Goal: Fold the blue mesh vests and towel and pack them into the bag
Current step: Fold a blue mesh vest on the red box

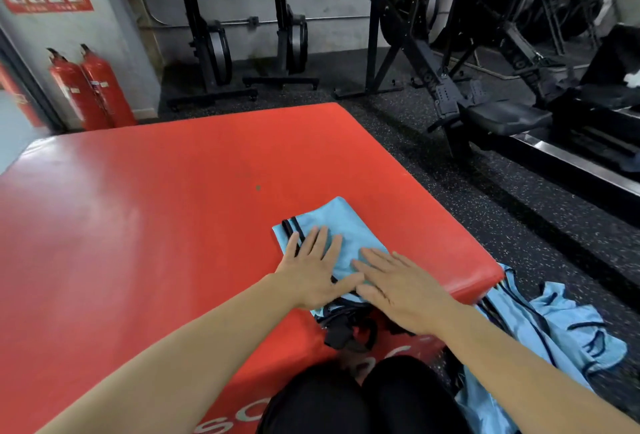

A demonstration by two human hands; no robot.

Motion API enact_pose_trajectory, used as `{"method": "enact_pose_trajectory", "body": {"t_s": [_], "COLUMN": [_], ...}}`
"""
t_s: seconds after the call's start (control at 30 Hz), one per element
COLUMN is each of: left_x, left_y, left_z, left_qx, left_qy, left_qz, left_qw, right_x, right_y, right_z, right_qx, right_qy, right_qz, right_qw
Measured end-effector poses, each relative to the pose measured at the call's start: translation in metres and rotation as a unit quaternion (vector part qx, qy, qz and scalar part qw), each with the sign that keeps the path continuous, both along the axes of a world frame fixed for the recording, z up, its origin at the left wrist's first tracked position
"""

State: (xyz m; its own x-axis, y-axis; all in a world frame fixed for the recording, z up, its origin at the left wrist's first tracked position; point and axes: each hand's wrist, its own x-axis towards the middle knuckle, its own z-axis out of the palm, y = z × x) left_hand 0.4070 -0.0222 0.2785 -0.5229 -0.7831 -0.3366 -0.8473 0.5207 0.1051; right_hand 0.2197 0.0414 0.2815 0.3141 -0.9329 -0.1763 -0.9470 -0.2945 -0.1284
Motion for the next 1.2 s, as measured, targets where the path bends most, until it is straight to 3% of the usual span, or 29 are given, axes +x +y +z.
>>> {"method": "enact_pose_trajectory", "body": {"t_s": [0.27, 0.4, 0.57, 0.67, 1.07, 1.13, 1.2], "left_x": [0.004, 0.009, 0.021, 0.021, 0.023, 0.024, 0.026], "left_y": [0.006, 0.008, 0.011, 0.012, 0.009, 0.008, -0.002], "left_z": [-0.002, 0.001, 0.001, -0.002, 0.003, 0.016, 0.031], "left_qx": [-0.051, -0.062, -0.053, -0.046, -0.027, -0.029, -0.061], "left_qy": [-0.063, -0.046, -0.055, -0.052, -0.08, -0.054, 0.045], "left_qz": [-0.033, -0.011, 0.045, 0.052, 0.038, 0.038, 0.091], "left_qw": [0.996, 0.997, 0.996, 0.996, 0.996, 0.997, 0.993], "right_x": [-0.003, -0.005, -0.004, 0.014, 0.022, 0.017, 0.008], "right_y": [0.009, 0.005, -0.028, -0.053, -0.072, -0.075, -0.081], "right_z": [-0.01, 0.006, 0.021, 0.013, -0.018, -0.011, -0.001], "right_qx": [0.028, 0.066, -0.02, -0.016, -0.003, 0.02, -0.02], "right_qy": [0.017, -0.034, 0.029, 0.046, -0.021, -0.049, -0.119], "right_qz": [0.002, -0.013, 0.02, 0.049, -0.003, 0.012, -0.006], "right_qw": [0.999, 0.997, 0.999, 0.998, 1.0, 0.999, 0.993]}}
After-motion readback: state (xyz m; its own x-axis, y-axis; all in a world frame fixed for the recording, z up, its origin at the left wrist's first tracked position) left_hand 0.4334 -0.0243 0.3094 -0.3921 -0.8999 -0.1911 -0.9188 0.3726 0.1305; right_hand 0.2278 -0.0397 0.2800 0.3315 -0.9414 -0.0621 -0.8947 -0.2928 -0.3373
